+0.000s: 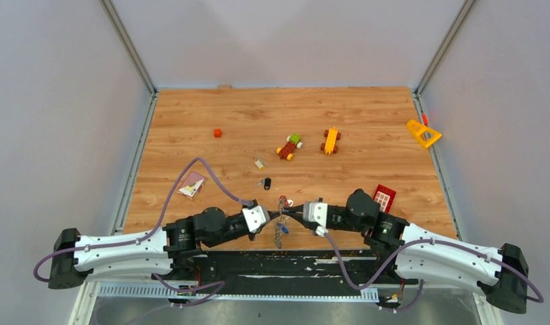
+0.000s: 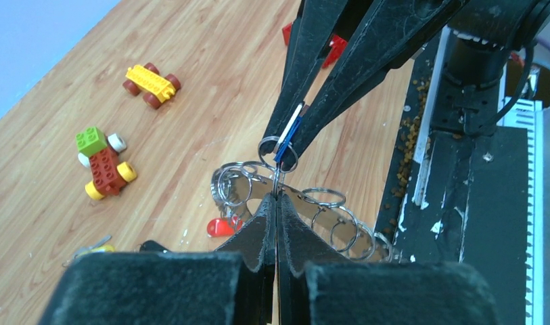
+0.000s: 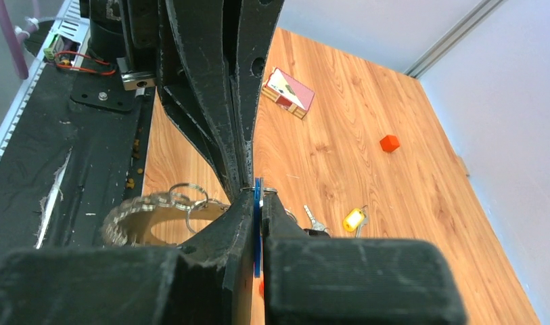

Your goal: Remove the keys from the keyring

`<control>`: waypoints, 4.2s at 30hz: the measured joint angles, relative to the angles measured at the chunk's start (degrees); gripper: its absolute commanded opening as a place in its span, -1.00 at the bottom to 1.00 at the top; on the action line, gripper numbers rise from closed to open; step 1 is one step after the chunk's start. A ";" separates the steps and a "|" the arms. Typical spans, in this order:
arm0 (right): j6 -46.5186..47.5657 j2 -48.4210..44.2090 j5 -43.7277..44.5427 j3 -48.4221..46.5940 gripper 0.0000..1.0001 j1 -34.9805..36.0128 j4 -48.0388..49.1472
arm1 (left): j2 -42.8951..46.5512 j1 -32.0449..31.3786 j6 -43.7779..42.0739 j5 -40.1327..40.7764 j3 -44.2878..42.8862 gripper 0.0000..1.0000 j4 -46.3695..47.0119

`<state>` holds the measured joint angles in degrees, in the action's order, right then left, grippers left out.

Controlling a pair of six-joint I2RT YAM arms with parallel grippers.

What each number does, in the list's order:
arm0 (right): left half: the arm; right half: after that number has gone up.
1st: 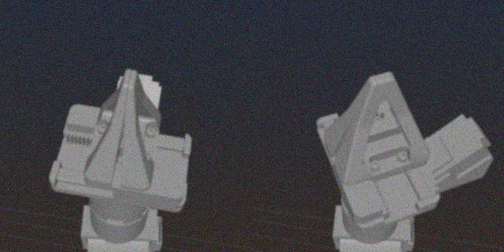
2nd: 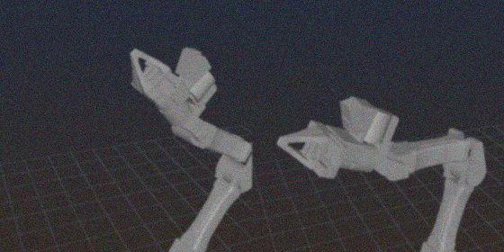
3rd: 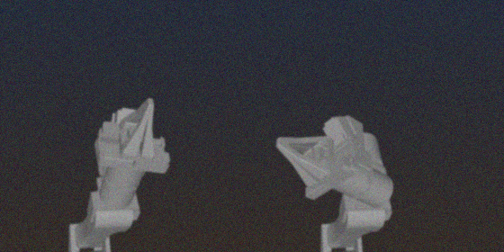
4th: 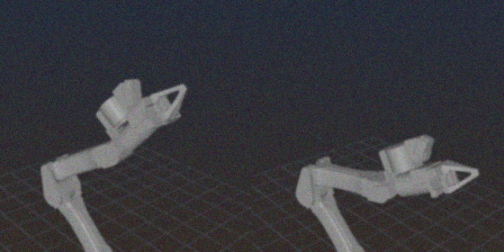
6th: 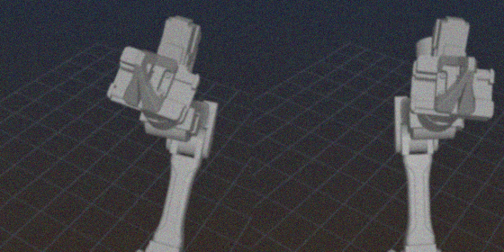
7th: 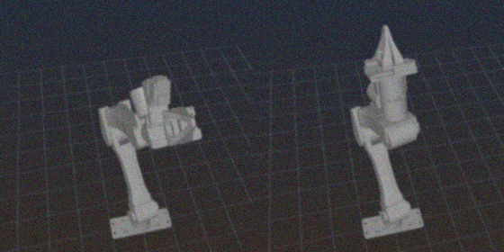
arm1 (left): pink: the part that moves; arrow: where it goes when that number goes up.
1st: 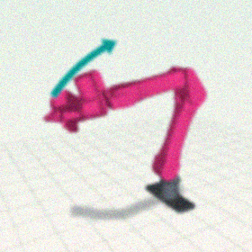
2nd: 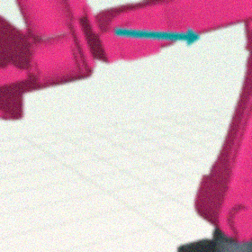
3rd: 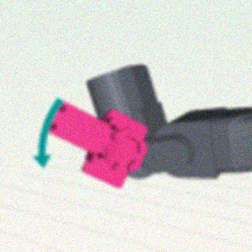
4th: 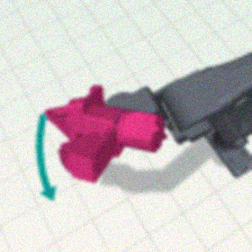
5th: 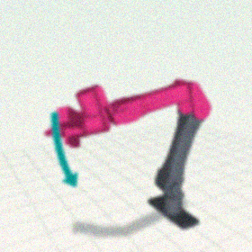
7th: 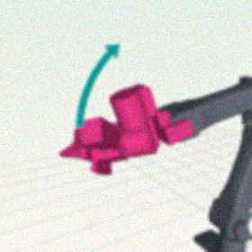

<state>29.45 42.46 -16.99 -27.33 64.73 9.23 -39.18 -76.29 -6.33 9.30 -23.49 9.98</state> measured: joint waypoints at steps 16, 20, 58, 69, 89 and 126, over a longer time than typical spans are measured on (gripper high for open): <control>1.53 8.31 -1.62 -6.73 -1.00 -0.39 -8.52 | -4.02 0.55 -3.72 3.08 -4.37 -1.00 -9.44; 1.62 9.92 -4.07 -7.15 -1.00 -0.26 -9.38 | -4.61 0.57 -4.44 3.26 -5.11 -1.00 -10.19; 2.93 -0.79 -2.67 -2.03 -1.00 0.02 -5.18 | 12.07 0.39 -0.98 1.97 4.76 -0.40 3.54; 4.55 -3.61 -4.66 -1.55 -1.00 0.02 -4.37 | 8.35 0.39 1.55 -2.91 6.71 -0.36 10.69; 4.81 -4.09 -6.23 -1.53 -1.00 0.02 -4.00 | 0.57 0.35 4.76 -7.43 8.02 -0.52 21.44; 5.16 2.03 -3.89 -7.63 -1.00 0.02 -14.56 | -3.61 0.35 -9.46 -9.84 -7.48 -1.00 -9.55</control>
<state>34.61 44.49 -20.88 -34.96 64.75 -5.32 -42.78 -75.94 -15.79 -0.54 -30.96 0.43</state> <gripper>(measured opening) 0.047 0.006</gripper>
